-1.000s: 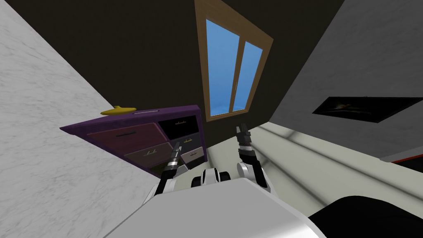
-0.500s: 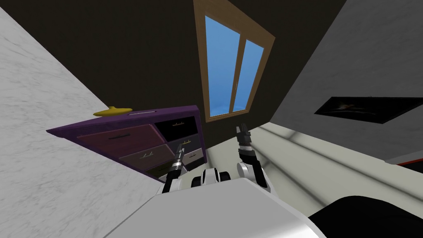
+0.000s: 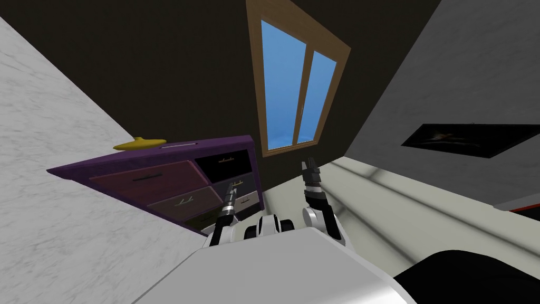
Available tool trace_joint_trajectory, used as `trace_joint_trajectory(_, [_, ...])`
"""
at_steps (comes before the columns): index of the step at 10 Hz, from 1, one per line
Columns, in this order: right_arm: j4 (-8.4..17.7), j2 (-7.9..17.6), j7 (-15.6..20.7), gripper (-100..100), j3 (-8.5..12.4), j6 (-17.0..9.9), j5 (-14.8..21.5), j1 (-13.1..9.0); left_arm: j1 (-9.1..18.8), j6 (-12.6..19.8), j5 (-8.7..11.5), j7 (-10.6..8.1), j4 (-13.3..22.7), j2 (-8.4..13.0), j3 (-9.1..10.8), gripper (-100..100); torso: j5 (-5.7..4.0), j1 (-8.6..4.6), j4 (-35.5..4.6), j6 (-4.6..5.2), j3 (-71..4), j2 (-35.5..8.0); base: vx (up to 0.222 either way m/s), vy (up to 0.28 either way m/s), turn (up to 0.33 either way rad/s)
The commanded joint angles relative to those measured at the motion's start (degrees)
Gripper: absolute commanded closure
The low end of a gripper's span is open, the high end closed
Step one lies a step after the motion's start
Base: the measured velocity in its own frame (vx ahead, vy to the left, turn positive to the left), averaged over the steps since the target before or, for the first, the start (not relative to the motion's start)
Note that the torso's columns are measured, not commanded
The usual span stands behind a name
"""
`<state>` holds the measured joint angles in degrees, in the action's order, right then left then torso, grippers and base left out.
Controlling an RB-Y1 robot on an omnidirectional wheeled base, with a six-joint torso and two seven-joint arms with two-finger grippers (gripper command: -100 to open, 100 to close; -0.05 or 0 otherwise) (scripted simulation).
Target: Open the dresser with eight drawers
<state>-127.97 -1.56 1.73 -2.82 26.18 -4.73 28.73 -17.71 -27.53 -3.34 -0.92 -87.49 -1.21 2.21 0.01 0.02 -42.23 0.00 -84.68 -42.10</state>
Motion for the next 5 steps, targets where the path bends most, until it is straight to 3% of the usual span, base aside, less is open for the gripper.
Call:
trace_joint_trajectory(1, [0.0, 0.0, 0.0, 0, 0.0, 0.0, 0.0, 0.0, -0.3, -1.5, 0.0, 0.03, 1.3, 0.0, -0.17, 100, -0.02, -0.05, 0.0, -0.01, 0.1, -0.2, -0.043, -0.015, 0.027])
trace_joint_trajectory(3, [0.0, 0.0, 0.0, 0, 0.0, 0.0, 0.0, 0.0, -0.4, -0.2, -0.1, -0.14, -0.6, 0.0, -0.35, 100, 0.17, 0.06, 0.2, 0.06, 0.2, -0.1, -0.066, -0.024, 0.018])
trace_joint_trajectory(5, [0.0, 0.0, 0.0, 0, 0.0, 0.0, 0.0, 0.0, -0.8, 0.4, -0.2, -0.19, -1.3, 0.0, -0.61, 100, 0.11, -0.04, 0.1, 0.07, 0.2, -0.3, -0.199, -0.046, 0.004])
